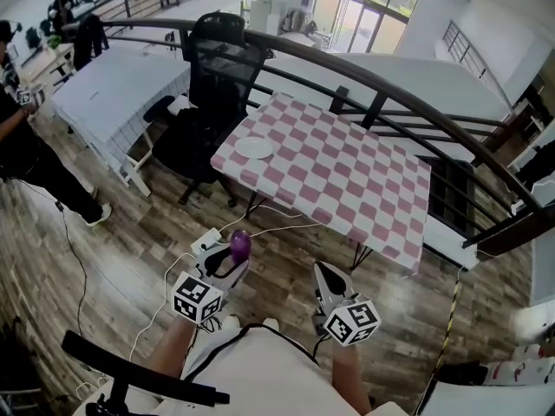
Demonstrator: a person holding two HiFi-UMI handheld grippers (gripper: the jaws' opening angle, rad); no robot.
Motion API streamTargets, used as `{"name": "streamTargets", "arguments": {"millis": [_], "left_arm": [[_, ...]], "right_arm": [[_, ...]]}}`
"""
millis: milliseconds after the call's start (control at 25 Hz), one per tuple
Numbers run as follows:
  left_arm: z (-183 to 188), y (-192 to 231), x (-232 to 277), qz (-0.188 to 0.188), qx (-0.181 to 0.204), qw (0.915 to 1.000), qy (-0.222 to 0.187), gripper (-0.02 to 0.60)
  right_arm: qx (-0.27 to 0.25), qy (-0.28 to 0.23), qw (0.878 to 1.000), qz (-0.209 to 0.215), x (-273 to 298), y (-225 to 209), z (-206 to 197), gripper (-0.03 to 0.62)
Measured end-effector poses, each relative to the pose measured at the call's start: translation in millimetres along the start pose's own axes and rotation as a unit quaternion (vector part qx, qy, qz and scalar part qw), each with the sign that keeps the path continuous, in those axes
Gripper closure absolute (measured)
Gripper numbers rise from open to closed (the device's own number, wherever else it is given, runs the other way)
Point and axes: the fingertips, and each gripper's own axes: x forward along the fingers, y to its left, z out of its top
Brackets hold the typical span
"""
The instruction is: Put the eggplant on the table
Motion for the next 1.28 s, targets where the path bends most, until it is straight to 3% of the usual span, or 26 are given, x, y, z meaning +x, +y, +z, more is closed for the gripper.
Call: {"name": "streamTargets", "arguments": {"millis": [440,1280], "left_arm": [[0,2,22,0.007,0.004,0.9999,0.011,0.393],[-15,-22,39,0.08,-0.006,0.9965,0.024,0.393]], "right_arm": [[-0.013,0.012,1.0,0.026,8,-13,-2,0.588],[-0.017,0.042,0.996,0.075,-10,-64,-16,0.588]]}}
